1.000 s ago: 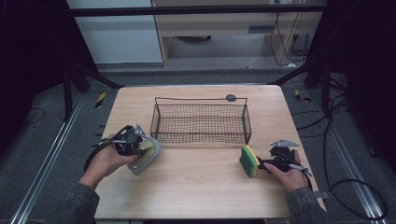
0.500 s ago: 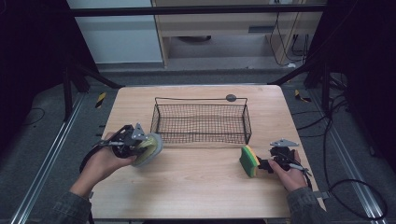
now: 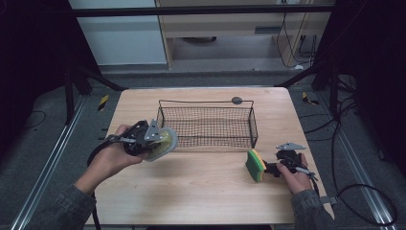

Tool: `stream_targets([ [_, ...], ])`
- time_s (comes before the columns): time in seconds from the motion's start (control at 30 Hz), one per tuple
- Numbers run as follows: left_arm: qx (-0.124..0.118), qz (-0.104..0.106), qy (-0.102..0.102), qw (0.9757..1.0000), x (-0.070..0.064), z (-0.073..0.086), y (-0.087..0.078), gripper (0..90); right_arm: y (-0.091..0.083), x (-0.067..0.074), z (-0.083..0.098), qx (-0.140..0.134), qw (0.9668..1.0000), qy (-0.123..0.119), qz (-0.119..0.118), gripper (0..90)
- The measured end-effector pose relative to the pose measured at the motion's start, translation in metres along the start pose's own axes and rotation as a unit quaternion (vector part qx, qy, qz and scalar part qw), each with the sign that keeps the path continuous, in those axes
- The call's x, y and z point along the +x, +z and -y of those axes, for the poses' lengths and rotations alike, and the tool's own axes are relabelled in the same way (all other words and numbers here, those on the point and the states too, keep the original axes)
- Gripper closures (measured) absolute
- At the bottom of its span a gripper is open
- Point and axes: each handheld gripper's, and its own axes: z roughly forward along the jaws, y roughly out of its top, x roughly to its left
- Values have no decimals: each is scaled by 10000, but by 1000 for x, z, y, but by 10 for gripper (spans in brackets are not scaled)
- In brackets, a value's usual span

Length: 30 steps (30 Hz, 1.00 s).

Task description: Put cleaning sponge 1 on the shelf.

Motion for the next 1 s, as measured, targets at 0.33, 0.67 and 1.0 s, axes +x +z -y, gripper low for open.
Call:
stream_targets([
  [0.33, -117, -530, 186, 9984, 18, -2, 3, 701, -2, 1, 2, -5, 10000, -5, 22, 5],
  [0.67, -54, -947, 201, 9953, 53, -10, 9, 701, -3, 1, 4, 0, 10000, 15, 43, 4],
  [1.0, -106, -1069, 265, 9939, 72, -32, 18, 701, -4, 1, 4, -3, 10000, 13, 49, 4],
])
